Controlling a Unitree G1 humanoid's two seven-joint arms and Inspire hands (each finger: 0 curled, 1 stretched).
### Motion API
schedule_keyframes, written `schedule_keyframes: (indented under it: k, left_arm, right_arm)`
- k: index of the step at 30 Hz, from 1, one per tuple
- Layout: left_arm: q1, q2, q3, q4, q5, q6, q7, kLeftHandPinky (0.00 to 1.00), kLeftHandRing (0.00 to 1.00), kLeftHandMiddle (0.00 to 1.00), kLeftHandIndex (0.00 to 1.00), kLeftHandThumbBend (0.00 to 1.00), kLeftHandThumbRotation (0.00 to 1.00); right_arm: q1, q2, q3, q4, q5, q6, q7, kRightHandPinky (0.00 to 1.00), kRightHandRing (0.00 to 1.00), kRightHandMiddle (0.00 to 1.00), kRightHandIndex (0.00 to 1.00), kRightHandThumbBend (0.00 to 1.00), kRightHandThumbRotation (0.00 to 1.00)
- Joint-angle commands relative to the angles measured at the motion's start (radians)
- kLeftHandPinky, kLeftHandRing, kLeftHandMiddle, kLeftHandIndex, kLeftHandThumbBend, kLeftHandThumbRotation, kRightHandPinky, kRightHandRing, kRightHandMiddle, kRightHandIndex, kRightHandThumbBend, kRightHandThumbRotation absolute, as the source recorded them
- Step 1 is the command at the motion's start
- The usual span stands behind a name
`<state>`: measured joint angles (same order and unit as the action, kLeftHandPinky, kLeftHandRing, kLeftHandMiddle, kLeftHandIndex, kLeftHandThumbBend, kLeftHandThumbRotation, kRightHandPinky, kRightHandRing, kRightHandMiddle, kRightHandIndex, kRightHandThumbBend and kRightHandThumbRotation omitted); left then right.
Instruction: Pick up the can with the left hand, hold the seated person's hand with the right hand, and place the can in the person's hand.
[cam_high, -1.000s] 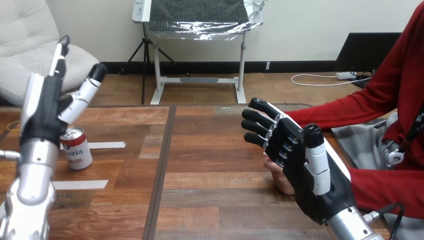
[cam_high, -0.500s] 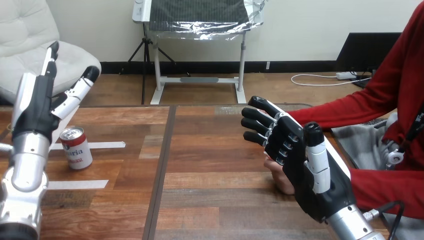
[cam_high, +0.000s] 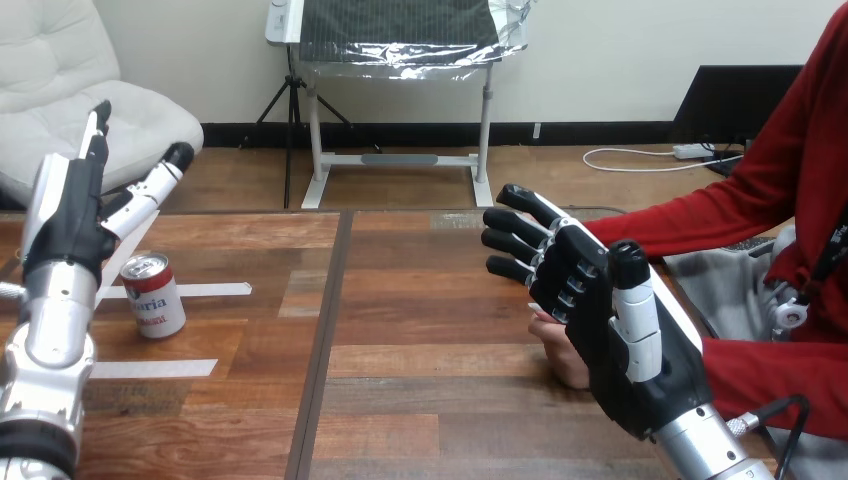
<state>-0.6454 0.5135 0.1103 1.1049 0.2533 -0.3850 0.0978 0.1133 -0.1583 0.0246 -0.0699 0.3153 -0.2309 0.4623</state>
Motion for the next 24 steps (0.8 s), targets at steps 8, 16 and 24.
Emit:
schedule_keyframes:
  k: [8,16,24]
  left_arm:
    - [-0.157,0.035,-0.042,0.084,0.012,0.065,0.0,1.0,1.0,1.0,1.0,0.61,0.55]
    - [-0.191,0.038,-0.068,0.115,0.035,0.127,-0.001,1.0,1.0,1.0,1.0,0.62,0.54]
    - [-0.213,0.035,-0.097,0.136,0.052,0.181,0.002,1.0,1.0,1.0,1.0,0.62,0.51]
  right_arm:
    - [-0.071,0.004,-0.019,-0.004,0.004,-0.022,0.003,0.85,0.87,0.86,0.9,0.89,1.0]
    - [-0.068,0.004,-0.018,-0.011,0.008,-0.018,0.004,0.85,0.87,0.87,0.9,0.9,1.0]
    - [-0.062,0.003,-0.016,-0.023,0.009,-0.012,0.002,0.84,0.87,0.86,0.9,0.9,1.0]
